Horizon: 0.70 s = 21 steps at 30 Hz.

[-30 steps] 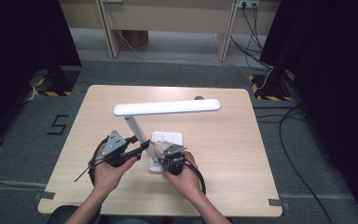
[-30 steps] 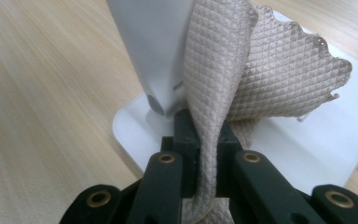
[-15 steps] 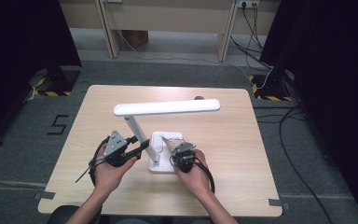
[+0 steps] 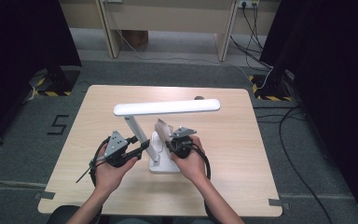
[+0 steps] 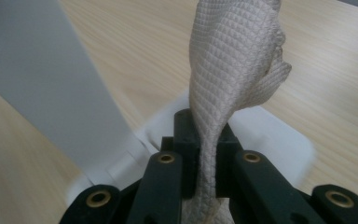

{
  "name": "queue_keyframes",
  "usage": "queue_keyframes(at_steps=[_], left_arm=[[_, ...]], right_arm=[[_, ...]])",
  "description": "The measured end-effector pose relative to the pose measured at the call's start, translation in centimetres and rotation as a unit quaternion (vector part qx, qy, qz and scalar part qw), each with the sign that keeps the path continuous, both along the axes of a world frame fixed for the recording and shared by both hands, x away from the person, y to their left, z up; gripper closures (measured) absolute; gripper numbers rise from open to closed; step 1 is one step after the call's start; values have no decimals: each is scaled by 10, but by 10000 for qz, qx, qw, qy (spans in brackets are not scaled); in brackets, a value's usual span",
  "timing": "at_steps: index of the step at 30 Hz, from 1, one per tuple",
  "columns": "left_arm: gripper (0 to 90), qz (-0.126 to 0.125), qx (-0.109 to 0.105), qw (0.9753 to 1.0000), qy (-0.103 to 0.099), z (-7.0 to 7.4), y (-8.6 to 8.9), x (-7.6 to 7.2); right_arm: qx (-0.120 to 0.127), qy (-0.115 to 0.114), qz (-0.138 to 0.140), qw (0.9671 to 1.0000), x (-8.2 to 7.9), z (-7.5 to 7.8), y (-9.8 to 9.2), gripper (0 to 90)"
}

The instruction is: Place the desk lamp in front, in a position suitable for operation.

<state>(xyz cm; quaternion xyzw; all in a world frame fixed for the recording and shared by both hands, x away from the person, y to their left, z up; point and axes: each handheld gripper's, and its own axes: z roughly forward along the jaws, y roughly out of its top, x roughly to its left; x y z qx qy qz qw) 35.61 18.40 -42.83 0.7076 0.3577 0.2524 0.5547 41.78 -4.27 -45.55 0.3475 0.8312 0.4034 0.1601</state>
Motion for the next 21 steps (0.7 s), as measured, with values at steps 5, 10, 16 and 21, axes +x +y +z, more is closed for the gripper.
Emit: queue_keyframes(at_steps=[5, 10, 16, 21], left_arm=[[576, -7, -7, 10000, -1, 0, 0, 0], [575, -13, -41, 10000, 4, 0, 0, 1], [580, 9, 3, 10000, -4, 1, -1, 1], [582, 27, 13, 10000, -9, 1, -1, 1]], right_arm=[[344, 210, 421, 9983, 13, 1, 26, 852], [181, 562, 498, 9970, 25, -15, 34, 852], [-202, 467, 460, 9976, 21, -27, 32, 851], [-567, 283, 458, 9969, 16, -23, 30, 850]])
